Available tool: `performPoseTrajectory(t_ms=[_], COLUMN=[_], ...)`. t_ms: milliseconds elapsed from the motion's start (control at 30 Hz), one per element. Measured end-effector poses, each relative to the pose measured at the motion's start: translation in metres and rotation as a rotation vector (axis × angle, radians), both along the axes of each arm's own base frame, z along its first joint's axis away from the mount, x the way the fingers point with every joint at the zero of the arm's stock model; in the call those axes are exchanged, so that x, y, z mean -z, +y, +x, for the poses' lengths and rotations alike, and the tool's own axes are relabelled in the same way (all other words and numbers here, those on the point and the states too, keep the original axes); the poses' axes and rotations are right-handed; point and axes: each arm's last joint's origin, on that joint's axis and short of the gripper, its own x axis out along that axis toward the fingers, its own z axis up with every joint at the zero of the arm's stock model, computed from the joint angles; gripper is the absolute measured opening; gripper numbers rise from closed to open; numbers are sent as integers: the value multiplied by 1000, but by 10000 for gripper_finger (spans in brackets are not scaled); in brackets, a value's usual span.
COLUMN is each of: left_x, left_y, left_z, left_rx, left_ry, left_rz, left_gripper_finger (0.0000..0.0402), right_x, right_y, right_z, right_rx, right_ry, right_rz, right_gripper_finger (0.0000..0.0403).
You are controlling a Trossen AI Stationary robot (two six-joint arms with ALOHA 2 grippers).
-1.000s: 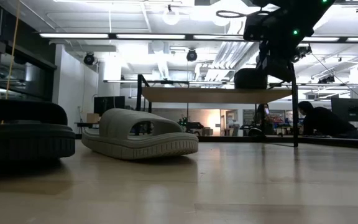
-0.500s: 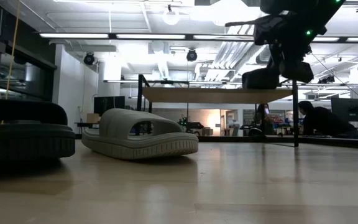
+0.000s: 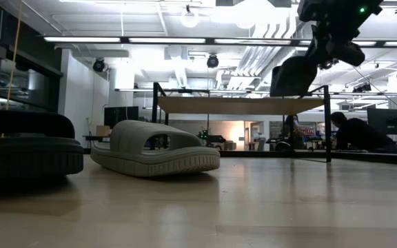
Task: Pick and place slides into the shelf
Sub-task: Put the right black slipper on the shelf
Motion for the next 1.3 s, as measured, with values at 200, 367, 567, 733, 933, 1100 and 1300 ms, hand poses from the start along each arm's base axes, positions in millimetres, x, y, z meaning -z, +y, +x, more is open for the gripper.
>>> performPoseTrajectory(t_ms=[200,367,567,733,933,1100,1300], left_x=[0,0,0,0,0,0,0], left_y=[0,0,0,0,0,0,0], left_z=[0,0,0,0,0,0,0], left_rx=[0,-1,-2,-2,-2,-1,-1], left_ry=[-1,-2,-3,-4,-3,-3,-3], left_rz=[0,-1,-3,-3,-3,-2,-2], left_gripper_finger=[126,127,127,127,127,127,127], right_x=[1,1,0,0,-3,18,46], right_y=[-3,-6,-6,-8,-15,-28,-41], right_z=[1,1,2,3,1,-11,-34], right_rx=[-3,3,0,-15,-17,-81,-44], right_ry=[31,46,40,65,49,-33,-68], right_rz=[-11,-18,-6,-11,16,74,40], right_gripper_finger=[5,5,5,5,5,5,5])
